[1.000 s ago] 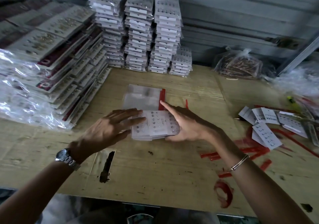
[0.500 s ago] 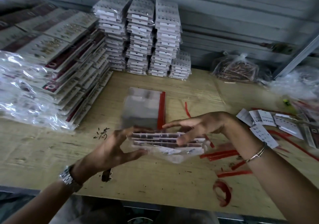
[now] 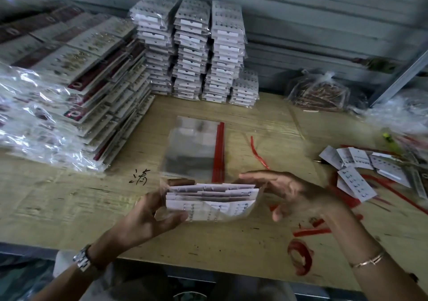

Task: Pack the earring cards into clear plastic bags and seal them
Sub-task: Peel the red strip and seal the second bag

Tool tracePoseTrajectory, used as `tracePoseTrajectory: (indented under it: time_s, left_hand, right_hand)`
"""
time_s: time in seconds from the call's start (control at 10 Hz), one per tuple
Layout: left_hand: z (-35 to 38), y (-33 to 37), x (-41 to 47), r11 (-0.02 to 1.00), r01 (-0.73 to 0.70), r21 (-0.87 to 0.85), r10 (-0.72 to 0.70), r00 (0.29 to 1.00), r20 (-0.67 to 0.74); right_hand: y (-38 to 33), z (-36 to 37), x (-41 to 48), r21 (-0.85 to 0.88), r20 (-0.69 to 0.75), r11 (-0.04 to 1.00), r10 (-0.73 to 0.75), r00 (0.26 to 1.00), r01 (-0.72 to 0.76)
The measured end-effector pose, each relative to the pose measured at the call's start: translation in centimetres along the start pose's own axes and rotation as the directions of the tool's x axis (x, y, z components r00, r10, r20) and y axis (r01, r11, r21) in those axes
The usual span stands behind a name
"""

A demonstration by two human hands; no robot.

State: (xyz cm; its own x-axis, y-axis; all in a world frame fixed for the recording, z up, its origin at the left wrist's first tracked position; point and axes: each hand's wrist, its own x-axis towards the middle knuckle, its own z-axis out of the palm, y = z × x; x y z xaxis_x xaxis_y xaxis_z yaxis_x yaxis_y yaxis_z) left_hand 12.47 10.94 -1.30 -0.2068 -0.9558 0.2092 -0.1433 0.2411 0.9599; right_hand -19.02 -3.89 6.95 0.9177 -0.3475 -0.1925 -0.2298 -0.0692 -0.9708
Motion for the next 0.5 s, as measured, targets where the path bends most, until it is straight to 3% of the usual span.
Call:
tracePoseTrajectory:
  time_s: [0.1, 0.3, 0.5]
  left_hand:
    - [0.2, 0.3, -0.2, 0.998, 0.056, 0.01, -0.056, 0.997, -0.045]
    - [1.1, 1.2, 0.4, 0.997, -0.071, 0.018, 0.073, 0.987, -0.142]
    - [1.1, 1.3, 0.5, 0.997, -0.081, -0.015, 0.078, 0.986, -0.15]
  right_hand:
    - [0.7, 0.7, -0.5, -0.06, -0.126, 0.995, 0.068, 0.99, -0.076]
    - [0.7, 1.5, -0.1, -0.1, -0.232, 0.991, -0.109, 0.966, 0.088]
    - [-0.6, 1.0, 0.8, -0.34, -0.144, 0.937, -0.131, 0.981, 0.075]
